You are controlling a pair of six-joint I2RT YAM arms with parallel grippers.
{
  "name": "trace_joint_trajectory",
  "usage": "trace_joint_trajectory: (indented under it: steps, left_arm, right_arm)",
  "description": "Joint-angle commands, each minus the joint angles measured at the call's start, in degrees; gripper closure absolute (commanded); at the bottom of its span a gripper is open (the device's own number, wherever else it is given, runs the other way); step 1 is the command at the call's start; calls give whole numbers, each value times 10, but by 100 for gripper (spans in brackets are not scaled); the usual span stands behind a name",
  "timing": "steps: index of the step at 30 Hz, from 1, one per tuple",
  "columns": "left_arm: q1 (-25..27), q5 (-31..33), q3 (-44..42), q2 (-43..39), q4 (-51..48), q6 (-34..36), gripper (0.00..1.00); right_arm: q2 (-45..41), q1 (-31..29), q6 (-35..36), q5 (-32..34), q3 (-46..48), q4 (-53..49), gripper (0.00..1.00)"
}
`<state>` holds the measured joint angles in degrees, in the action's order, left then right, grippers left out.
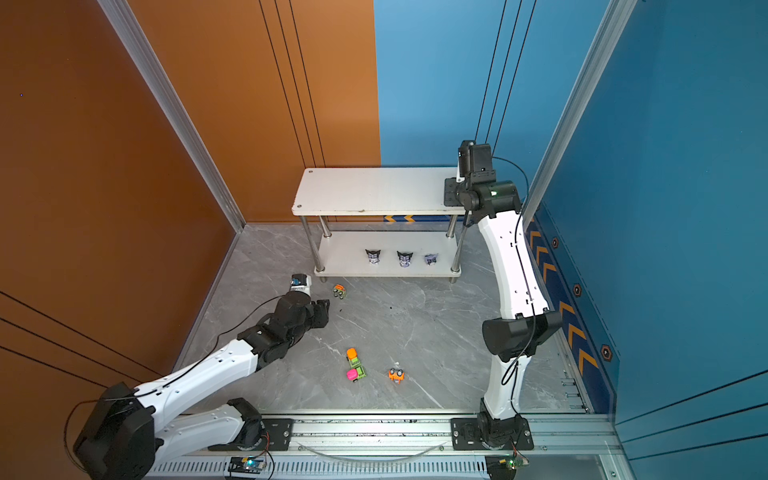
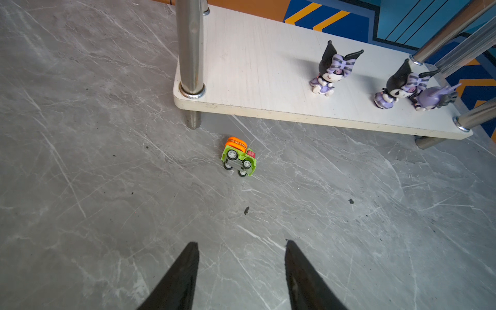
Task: Place and organize the plastic toys onto the shelf
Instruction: 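Raise the held truck with the right gripper over the top shelf board, then lower the truck onto the top shelf board and open the right gripper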
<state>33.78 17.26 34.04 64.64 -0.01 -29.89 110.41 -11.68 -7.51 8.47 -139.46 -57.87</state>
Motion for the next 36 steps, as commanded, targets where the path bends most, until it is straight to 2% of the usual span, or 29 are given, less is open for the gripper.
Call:
trace_joint_trajectory:
  steps: [1,5,10,19,23,31,36]
  left_arm:
    - [3,-9,18,6,-1,-3,47]
    - [4,-8,21,8,-1,-1,46]
    - [5,-8,24,12,-1,-3,47]
    - [10,-8,32,20,-1,-1,47]
    - [13,-6,34,21,-2,-2,47]
    - [16,0,28,6,-7,-1,47]
    - [20,7,11,-21,-10,-5,47]
  right_arm:
    - [26,8,-19,-21,1,-28,71]
    - [29,11,-24,-23,1,-27,68]
    - [26,14,-26,-28,17,-23,57]
    - [23,16,-27,-32,32,-13,56]
    - [17,15,-29,-34,32,-8,45]
    - [-13,23,-28,-34,14,-5,32]
    - [-59,25,-28,-35,17,0,28]
